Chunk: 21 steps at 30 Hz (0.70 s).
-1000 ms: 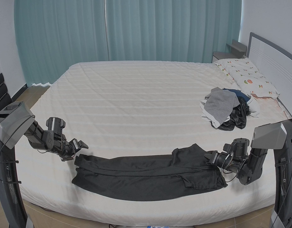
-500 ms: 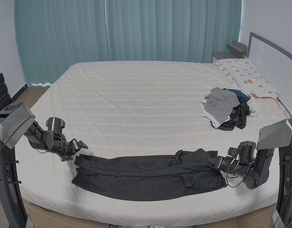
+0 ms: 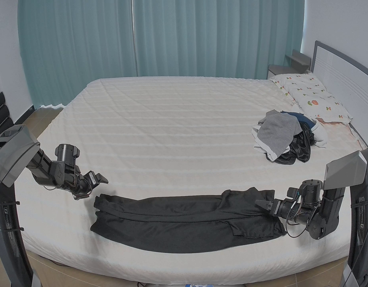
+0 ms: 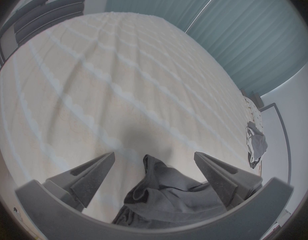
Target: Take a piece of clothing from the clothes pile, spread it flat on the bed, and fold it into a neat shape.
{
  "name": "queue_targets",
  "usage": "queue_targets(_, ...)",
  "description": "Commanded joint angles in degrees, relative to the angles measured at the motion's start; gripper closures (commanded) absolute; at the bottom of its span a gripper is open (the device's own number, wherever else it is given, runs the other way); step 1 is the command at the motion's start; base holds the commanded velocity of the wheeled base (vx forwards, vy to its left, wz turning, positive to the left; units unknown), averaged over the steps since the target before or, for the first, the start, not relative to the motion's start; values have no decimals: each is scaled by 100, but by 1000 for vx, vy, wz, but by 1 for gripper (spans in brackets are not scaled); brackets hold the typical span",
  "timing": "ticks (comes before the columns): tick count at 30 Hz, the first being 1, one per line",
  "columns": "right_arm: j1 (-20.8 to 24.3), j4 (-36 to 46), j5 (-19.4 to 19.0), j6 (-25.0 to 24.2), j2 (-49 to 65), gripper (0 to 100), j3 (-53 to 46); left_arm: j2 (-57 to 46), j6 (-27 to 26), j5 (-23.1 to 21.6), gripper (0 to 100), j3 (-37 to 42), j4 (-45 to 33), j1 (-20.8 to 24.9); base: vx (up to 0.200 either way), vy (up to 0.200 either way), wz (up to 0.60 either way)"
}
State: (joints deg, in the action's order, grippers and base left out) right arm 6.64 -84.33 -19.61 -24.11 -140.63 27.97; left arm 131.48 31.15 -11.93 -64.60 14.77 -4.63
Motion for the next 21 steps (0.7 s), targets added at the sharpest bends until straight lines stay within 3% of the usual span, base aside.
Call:
queue_targets(1, -32, -48, 2, -146, 493, 0, 16, -834, 23, 104, 0, 299, -62, 24, 0, 0, 0)
queue_targets(8, 30, 22, 19, -322, 783, 0, 209, -1089, 32, 183, 0, 387, -203, 147, 0, 0, 0)
queue_targets(14, 48, 558, 19, -331, 1134, 0, 359, -1326, 181, 112, 0, 1318, -98, 147, 0, 0, 0)
queue_targets(16, 100, 778, 98, -454, 1433, 0, 218, -1502, 585, -90, 0, 2056, 377, 164, 0, 0, 0)
queue_targets(21, 425, 699, 406, -1052, 1732, 0, -476, -1651, 638, -406, 0, 2927, 1300, 208, -80, 0, 0)
